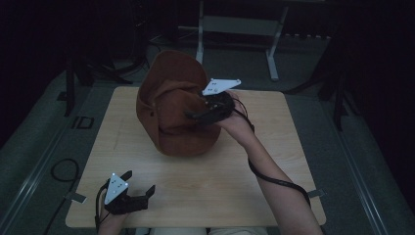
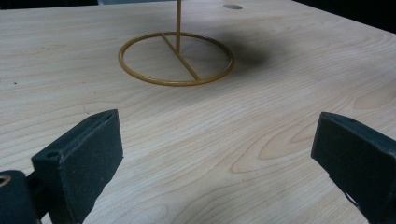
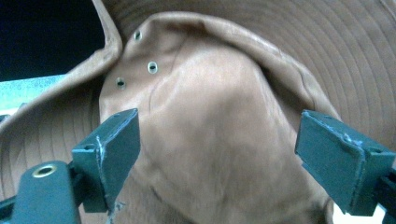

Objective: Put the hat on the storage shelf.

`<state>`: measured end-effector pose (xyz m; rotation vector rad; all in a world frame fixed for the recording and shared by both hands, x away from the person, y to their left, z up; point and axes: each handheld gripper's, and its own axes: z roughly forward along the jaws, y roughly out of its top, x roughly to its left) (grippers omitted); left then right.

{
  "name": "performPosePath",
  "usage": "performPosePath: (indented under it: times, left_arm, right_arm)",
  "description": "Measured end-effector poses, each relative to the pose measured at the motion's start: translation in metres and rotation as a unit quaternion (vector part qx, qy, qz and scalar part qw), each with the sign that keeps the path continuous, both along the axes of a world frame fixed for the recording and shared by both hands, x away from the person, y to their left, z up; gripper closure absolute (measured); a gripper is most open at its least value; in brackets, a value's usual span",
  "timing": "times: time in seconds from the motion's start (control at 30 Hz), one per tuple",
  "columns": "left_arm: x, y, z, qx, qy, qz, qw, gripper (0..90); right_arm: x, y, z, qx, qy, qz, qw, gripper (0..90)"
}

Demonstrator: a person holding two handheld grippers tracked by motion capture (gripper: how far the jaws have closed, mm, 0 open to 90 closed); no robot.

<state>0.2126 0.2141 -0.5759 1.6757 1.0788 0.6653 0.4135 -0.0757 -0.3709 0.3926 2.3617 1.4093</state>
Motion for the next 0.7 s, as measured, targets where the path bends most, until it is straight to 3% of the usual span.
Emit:
performPosePath:
  times: [0.37,0.7]
  left_arm:
    - [0.002,-0.001,-0.001,0.002,0.002,-0.001,1.0,2.6]
    - [0.002,-0.002,-0.002,0.006,0.003,-0.001,1.0,2.6]
  right_arm:
    - [-0.016,-0.04,-0.029,0.014,0.019,-0.01,0.9997,14.1]
    - [-0.035,-0.079,-0.067,0.03,0.049,-0.035,0.9977,14.2]
